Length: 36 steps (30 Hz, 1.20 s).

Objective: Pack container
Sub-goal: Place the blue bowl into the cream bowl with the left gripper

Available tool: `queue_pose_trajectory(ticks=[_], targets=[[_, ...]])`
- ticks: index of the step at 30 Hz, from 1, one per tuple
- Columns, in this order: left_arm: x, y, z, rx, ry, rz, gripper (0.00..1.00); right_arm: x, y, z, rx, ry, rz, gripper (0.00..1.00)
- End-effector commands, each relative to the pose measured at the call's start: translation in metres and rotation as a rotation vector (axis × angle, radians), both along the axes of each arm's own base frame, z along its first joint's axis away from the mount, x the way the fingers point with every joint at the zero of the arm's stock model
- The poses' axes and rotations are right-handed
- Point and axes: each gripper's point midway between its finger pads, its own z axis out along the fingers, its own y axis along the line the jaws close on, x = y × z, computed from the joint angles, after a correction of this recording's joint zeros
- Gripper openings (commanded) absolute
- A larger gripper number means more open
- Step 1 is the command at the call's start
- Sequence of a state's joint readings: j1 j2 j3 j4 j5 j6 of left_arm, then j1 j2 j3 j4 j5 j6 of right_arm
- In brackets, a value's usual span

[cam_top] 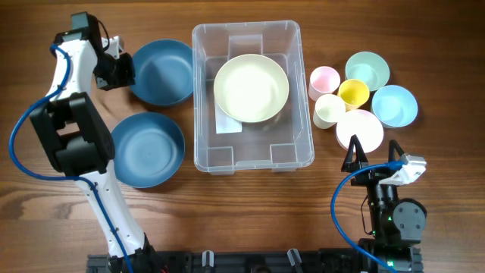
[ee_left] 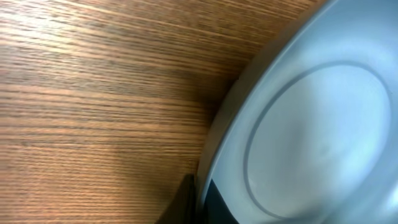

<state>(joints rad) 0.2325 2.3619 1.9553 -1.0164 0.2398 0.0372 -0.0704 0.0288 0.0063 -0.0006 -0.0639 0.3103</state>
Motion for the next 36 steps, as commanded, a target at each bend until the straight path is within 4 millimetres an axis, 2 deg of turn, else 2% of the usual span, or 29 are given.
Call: queue_pose_trajectory(ticks=[1, 6, 9, 11, 13, 16, 19, 21, 22, 23, 28, 32, 36], targets=[[0.007, 0.028, 0.022, 0.012, -0.052, 0.051, 0.04, 0.000, 0.003, 0.000, 0.008, 0.000, 0.017, 1.00], [0.014, 0.046, 0.084, 0.040, -0.148, 0.080, 0.04, 0.000, 0.003, 0.000, 0.008, 0.000, 0.017, 1.00], [0.020, 0.044, 0.138, 0.065, -0.247, 0.075, 0.04, 0.000, 0.003, 0.000, 0.007, 0.000, 0.017, 1.00], [0.021, 0.035, 0.169, 0.075, -0.303, 0.056, 0.04, 0.000, 0.003, 0.000, 0.007, 0.000, 0.017, 1.00], [0.019, 0.022, 0.192, 0.081, -0.343, 0.032, 0.04, 0.000, 0.003, 0.000, 0.008, 0.000, 0.017, 1.00], [0.013, -0.015, 0.219, 0.078, -0.382, -0.034, 0.04, 0.000, 0.003, 0.000, 0.008, 0.000, 0.017, 1.00], [0.004, -0.053, 0.232, 0.064, -0.385, -0.106, 0.04, 0.000, 0.003, 0.000, 0.007, 0.000, 0.017, 1.00], [-0.006, -0.086, 0.233, 0.047, -0.360, -0.171, 0.04, 0.000, 0.003, 0.000, 0.008, 0.000, 0.017, 1.00], [-0.010, -0.101, 0.230, 0.039, -0.343, -0.201, 0.04, 0.000, 0.003, 0.000, 0.008, 0.000, 0.017, 1.00], [-0.019, -0.124, 0.226, 0.027, -0.310, -0.250, 0.04, 0.000, 0.003, 0.000, 0.008, 0.000, 0.017, 1.00], [-0.038, -0.184, 0.213, 0.006, -0.247, -0.383, 0.04, 0.000, 0.003, 0.000, 0.008, 0.000, 0.017, 1.00], [-0.044, -0.215, 0.208, 0.007, -0.240, -0.451, 0.04, 0.000, 0.003, 0.000, 0.008, 0.000, 0.017, 1.00], [-0.048, -0.232, 0.200, 0.003, -0.222, -0.487, 0.04, 0.000, 0.003, 0.000, 0.008, 0.000, 0.017, 1.00]])
